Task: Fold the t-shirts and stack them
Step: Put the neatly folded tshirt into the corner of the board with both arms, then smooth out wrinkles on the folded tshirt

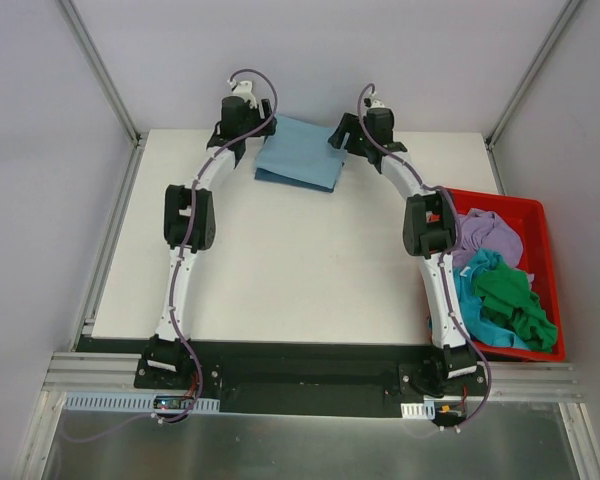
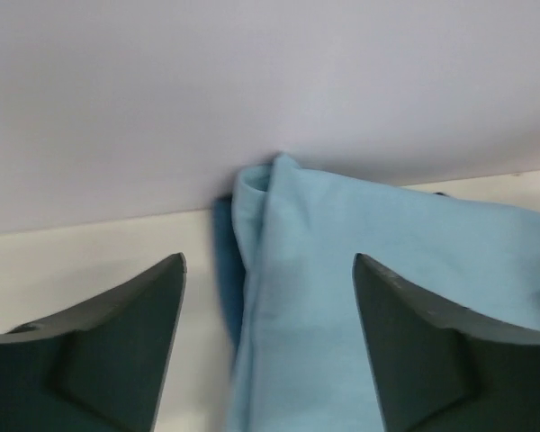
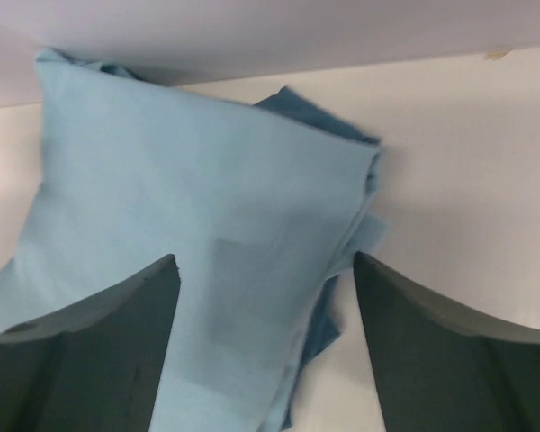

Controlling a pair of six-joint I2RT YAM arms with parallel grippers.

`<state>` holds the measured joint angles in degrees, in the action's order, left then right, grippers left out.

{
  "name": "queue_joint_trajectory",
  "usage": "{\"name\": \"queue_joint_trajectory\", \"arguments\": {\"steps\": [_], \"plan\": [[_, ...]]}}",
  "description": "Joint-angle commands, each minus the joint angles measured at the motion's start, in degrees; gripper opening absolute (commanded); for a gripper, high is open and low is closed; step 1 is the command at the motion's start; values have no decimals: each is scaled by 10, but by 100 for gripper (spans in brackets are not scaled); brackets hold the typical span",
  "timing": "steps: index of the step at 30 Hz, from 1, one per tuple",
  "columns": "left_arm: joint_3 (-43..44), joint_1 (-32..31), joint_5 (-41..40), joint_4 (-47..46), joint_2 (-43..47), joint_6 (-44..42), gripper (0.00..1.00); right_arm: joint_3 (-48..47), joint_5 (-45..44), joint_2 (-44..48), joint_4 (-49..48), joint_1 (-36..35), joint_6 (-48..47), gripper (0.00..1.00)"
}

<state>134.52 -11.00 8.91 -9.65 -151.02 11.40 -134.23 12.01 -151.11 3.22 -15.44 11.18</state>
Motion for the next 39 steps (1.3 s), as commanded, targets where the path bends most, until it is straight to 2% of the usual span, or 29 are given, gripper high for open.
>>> {"name": "queue_joint_trajectory", "arguments": {"steps": [1, 2, 6, 11, 13, 16, 21, 27, 35, 39], "plan": [[9, 11, -28, -41, 33, 3, 84, -54, -29, 9, -20, 19, -12, 93], [8, 11, -28, -39, 42, 3, 99, -52, -32, 19, -20, 24, -12, 96], [-20, 11, -2, -32, 99, 27, 99, -7, -14, 87, -13, 36, -7, 96], [-158, 3, 76, -70, 185, 70, 99, 104, 51, 171, -7, 23, -4, 96], [-190, 1, 134, -77, 199, 86, 99, 128, 74, 182, -9, 14, 5, 96], [-210, 1, 193, -55, 193, 91, 99, 99, 135, 150, 15, -5, 11, 96], [-215, 1, 197, -9, 162, 77, 99, 76, 202, 97, -21, -19, 92, 96], [-232, 1, 204, 32, 148, 74, 99, 3, 173, 13, -4, -24, 127, 96], [-278, 1, 223, 33, 156, 81, 99, -23, 101, -21, -9, -20, 116, 96], [-295, -3, 217, 33, 159, 81, 99, -43, 101, -39, -30, -13, 118, 96]]}}
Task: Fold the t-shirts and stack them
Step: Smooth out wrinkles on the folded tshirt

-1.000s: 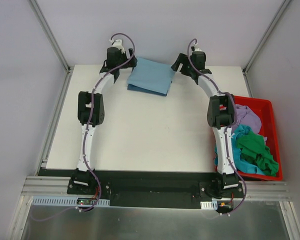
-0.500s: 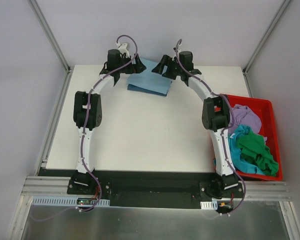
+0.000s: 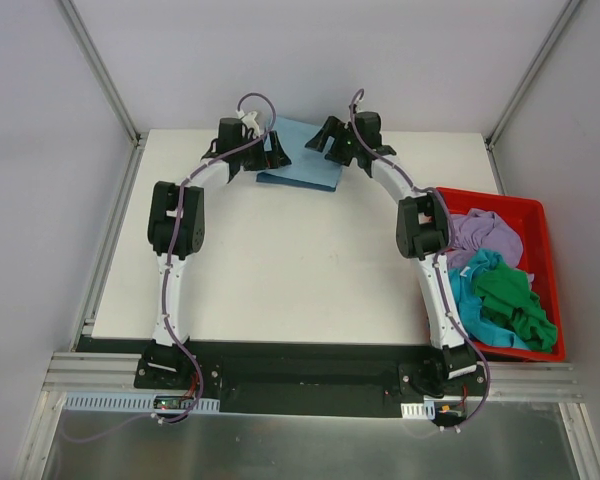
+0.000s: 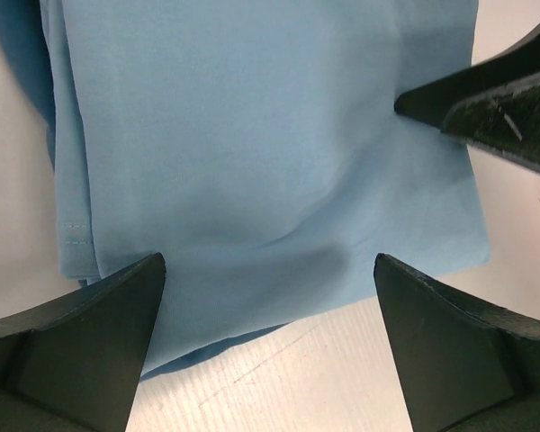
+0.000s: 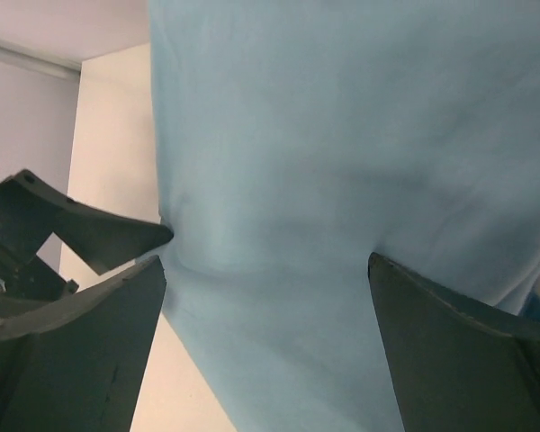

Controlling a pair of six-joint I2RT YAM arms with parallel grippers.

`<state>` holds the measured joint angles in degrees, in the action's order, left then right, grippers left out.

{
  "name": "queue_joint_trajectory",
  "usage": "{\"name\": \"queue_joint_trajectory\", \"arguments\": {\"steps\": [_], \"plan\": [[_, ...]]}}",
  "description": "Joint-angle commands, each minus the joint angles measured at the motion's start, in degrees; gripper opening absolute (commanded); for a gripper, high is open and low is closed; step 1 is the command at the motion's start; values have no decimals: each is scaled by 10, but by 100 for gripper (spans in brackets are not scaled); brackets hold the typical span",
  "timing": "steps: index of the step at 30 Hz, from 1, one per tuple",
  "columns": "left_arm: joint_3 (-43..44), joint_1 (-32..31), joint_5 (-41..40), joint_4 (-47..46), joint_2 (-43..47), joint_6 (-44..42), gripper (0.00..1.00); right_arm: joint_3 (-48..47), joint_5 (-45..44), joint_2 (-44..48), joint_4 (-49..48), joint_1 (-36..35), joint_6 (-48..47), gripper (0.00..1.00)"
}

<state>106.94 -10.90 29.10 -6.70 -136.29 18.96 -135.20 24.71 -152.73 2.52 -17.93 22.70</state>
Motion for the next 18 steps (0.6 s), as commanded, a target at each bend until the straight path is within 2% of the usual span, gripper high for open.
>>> {"name": "queue_joint_trajectory", "arguments": {"steps": [1, 7, 11, 14, 16, 18], "plan": [[-23, -6, 5, 4, 14, 6, 99, -38, -27, -25, -23, 11, 2, 96], [-21, -8, -37, 14, 54, -1, 99, -65, 5, -2, 7, 17, -38, 96], [-17, -11, -61, 17, 103, -20, 99, -42, -4, 77, 22, 17, -86, 96], [-2, -10, -122, 62, 159, -53, 99, -45, -12, 143, 91, 18, -137, 96], [-12, -10, -183, 105, 222, -59, 99, 14, -9, 211, 128, 18, -167, 96], [-88, -10, -226, 122, 308, -51, 99, 139, -24, 306, 126, 17, -174, 96]]}}
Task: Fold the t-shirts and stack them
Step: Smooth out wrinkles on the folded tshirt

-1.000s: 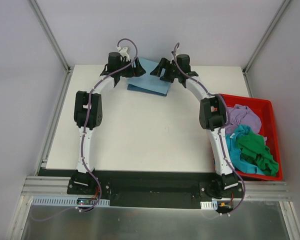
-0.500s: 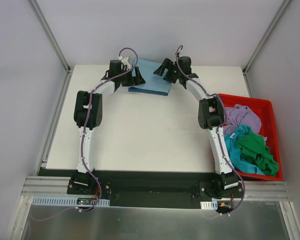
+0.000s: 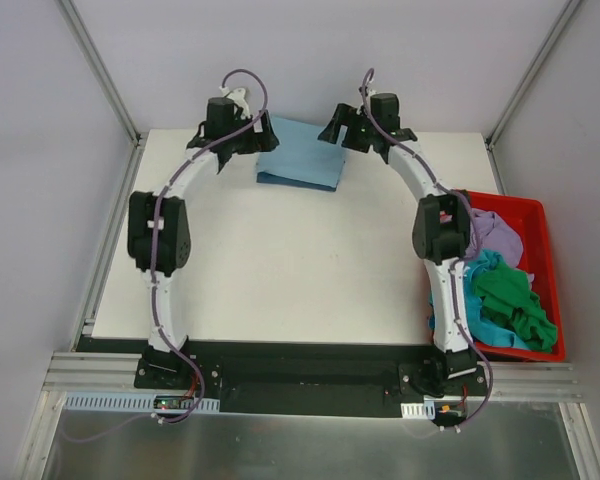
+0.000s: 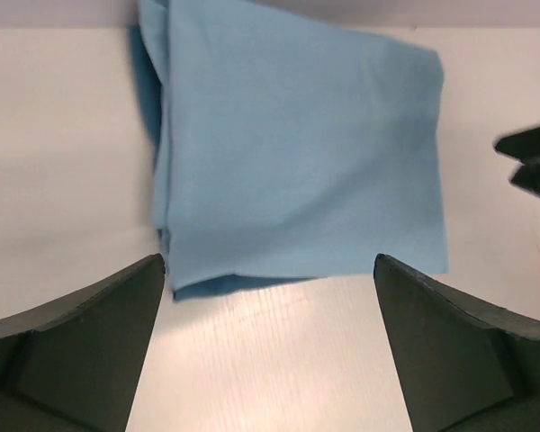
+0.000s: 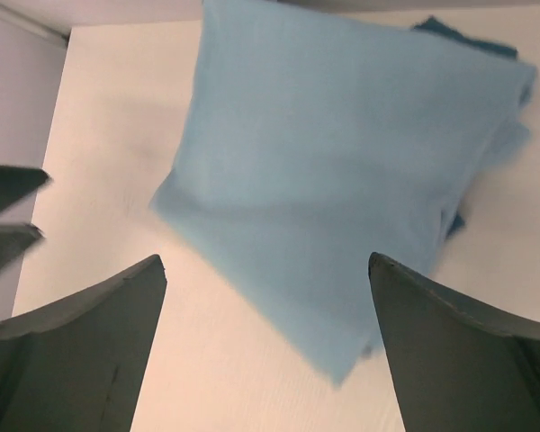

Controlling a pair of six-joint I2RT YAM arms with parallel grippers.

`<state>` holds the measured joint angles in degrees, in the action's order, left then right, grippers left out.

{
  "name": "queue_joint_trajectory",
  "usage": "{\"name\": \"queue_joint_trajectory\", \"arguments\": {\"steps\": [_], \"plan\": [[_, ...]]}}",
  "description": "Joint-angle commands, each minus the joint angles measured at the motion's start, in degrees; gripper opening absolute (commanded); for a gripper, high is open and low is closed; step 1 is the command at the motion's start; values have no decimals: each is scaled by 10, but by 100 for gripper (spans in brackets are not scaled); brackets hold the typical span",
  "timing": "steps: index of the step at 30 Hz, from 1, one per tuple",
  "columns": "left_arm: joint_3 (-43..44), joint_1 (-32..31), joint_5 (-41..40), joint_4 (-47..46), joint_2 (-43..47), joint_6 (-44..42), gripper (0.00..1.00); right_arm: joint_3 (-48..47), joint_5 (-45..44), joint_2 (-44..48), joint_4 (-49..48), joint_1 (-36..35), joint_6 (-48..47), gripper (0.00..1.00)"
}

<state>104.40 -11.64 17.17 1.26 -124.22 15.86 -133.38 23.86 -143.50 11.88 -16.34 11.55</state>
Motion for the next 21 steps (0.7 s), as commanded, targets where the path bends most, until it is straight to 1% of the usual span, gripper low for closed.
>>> {"name": "queue_joint_trajectory", "arguments": {"steps": [1, 3, 5, 8, 9, 12, 15, 16, 18, 21], "plan": [[-108, -2, -129, 45, 242, -7, 99, 191, -28, 272, 20, 1, -58, 96], [-220, -2, -146, 45, 348, 21, 99, 359, -53, 380, -40, 2, -49, 96], [-317, -2, -151, 51, 446, 50, 99, 473, -78, 474, -67, 1, -46, 96], [-438, -3, -167, 80, 571, 100, 99, 586, -112, 596, -30, 1, -36, 96], [-470, -3, -183, 89, 607, 115, 99, 635, -111, 653, -29, 2, -38, 96], [-557, -3, -198, 101, 698, 134, 99, 771, -130, 776, -48, 0, -27, 96], [-600, -2, -206, 112, 746, 142, 99, 891, -184, 901, -82, -1, 27, 96], [-604, -2, -201, 114, 753, 144, 99, 919, -188, 938, -88, -2, 26, 96], [-609, -2, -188, 115, 761, 149, 99, 964, -176, 997, -81, -2, 29, 96], [-598, -2, -173, 117, 761, 153, 99, 997, -173, 1065, -73, -4, 65, 96]]}}
